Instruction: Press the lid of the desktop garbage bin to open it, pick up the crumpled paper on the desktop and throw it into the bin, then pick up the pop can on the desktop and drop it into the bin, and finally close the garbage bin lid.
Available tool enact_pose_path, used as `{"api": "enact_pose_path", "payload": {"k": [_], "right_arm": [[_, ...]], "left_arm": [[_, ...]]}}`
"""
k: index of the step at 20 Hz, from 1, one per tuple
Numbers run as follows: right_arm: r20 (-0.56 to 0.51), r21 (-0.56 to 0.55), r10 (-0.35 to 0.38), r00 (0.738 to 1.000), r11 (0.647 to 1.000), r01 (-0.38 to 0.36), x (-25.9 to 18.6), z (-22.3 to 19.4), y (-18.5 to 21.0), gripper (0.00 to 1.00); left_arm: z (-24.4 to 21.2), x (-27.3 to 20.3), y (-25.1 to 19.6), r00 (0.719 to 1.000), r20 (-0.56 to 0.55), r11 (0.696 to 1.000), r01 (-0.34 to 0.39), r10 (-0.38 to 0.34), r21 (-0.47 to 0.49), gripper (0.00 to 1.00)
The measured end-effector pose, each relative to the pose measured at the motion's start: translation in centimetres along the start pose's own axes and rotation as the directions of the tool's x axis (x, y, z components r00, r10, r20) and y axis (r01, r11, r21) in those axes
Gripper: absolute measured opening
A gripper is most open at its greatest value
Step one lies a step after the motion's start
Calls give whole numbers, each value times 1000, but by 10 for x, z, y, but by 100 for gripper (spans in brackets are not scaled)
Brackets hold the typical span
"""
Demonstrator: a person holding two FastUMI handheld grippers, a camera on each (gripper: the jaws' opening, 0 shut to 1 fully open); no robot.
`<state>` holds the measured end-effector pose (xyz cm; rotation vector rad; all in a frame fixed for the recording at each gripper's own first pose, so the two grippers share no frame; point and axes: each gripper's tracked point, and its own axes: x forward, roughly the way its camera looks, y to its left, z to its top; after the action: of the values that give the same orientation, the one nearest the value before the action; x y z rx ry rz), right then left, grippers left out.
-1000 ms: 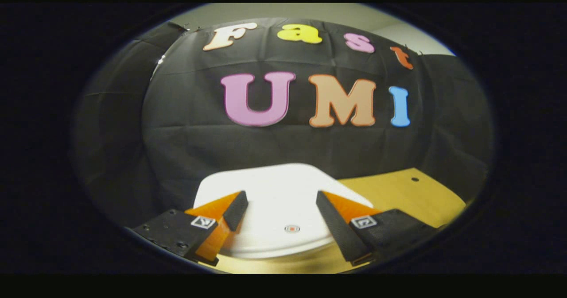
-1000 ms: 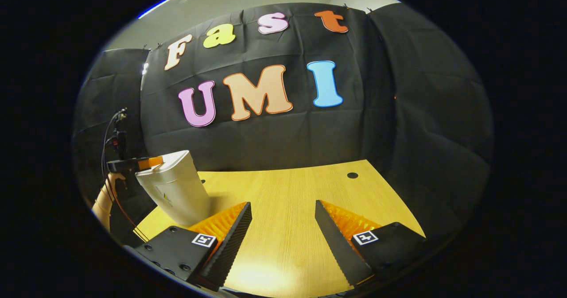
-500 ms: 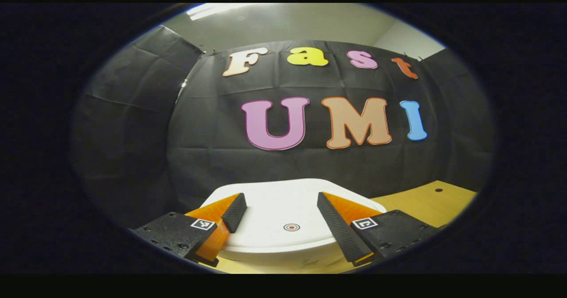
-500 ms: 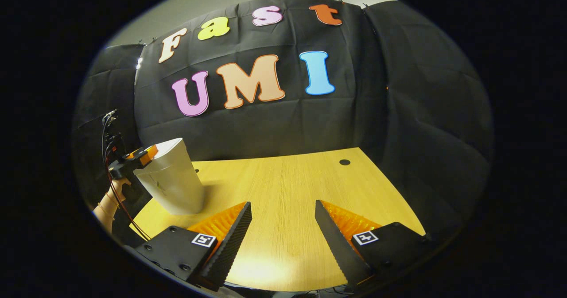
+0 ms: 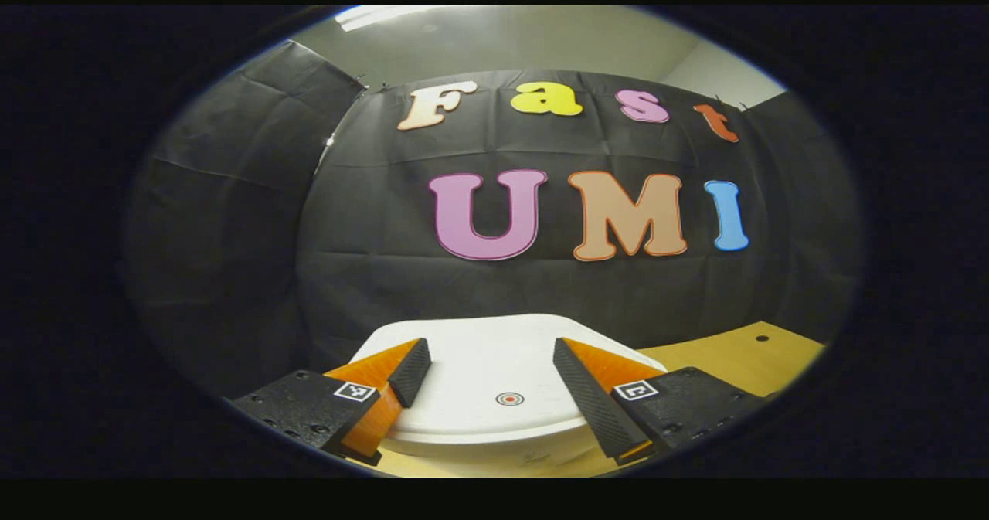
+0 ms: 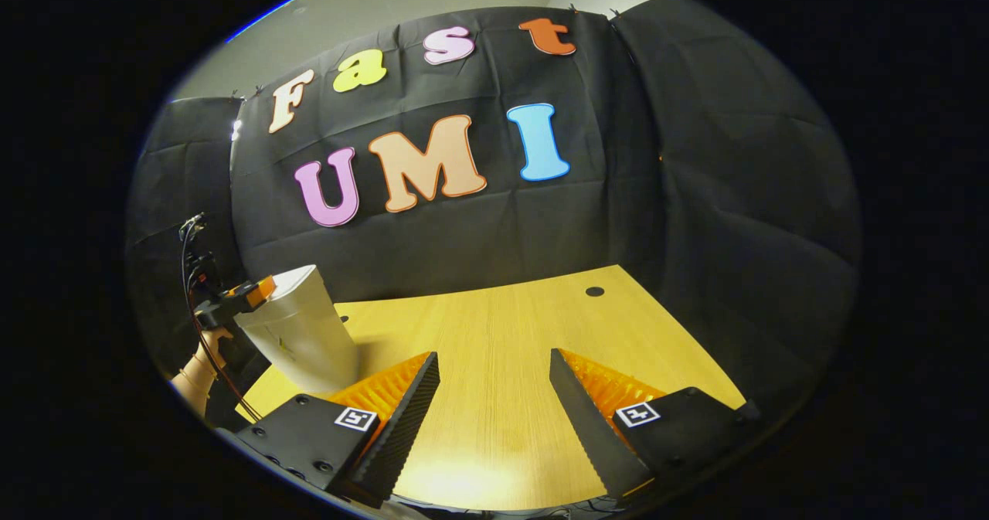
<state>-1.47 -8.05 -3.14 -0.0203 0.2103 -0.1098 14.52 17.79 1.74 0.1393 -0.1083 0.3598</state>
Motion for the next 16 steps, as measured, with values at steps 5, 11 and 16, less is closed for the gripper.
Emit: {"api": "enact_pose_path", "payload": {"k": [5, 11, 16], "right_arm": [[6, -2, -1, 1000, 1000, 1, -3, 6, -4, 96], [54, 20, 36, 998, 999, -37, -4, 22, 11, 96], [158, 90, 60, 986, 993, -75, -6, 34, 36, 96]], "left_arm": [[23, -15, 6, 1000, 18, 999, -25, 26, -26, 93], [109, -93, -39, 986, 143, 994, 70, -81, 80, 94], [97, -155, -90, 984, 88, 985, 161, -155, -70, 94]]}}
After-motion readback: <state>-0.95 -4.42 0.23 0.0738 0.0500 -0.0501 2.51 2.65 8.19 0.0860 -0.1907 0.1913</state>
